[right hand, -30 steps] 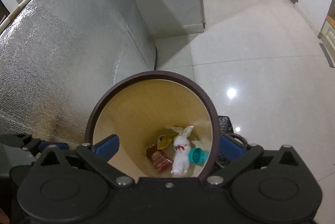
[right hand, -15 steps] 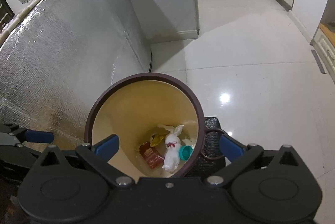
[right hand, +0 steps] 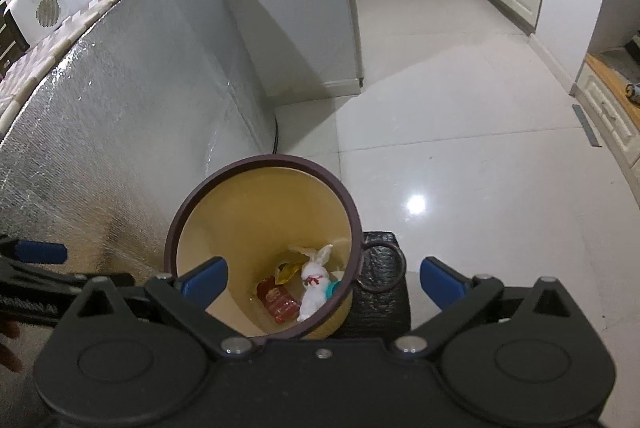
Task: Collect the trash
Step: 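Move both open tools away from the bin back toward the table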
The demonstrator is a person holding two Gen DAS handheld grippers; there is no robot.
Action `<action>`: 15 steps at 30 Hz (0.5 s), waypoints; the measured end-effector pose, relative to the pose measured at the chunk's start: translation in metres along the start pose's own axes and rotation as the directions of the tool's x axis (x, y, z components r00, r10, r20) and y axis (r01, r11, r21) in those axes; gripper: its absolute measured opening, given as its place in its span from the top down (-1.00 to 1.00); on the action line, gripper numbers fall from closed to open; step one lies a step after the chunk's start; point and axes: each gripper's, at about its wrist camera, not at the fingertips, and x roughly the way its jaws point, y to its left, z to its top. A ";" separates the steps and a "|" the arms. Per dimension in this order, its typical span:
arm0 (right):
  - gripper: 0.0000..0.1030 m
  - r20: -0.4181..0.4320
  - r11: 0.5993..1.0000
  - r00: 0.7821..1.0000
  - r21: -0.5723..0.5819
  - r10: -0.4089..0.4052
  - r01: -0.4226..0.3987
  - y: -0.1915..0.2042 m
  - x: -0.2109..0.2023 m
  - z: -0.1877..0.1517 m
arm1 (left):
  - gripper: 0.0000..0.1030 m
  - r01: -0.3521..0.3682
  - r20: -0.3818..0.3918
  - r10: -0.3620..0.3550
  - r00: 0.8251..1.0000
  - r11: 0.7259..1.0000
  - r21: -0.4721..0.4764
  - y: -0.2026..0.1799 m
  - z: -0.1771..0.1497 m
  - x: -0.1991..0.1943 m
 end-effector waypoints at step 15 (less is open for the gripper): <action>-1.00 0.099 0.999 0.995 -0.030 -0.031 0.034 0.011 -0.076 -0.018 | -1.00 0.044 0.142 -0.042 0.989 0.999 -0.010 0.003 -0.026 -0.069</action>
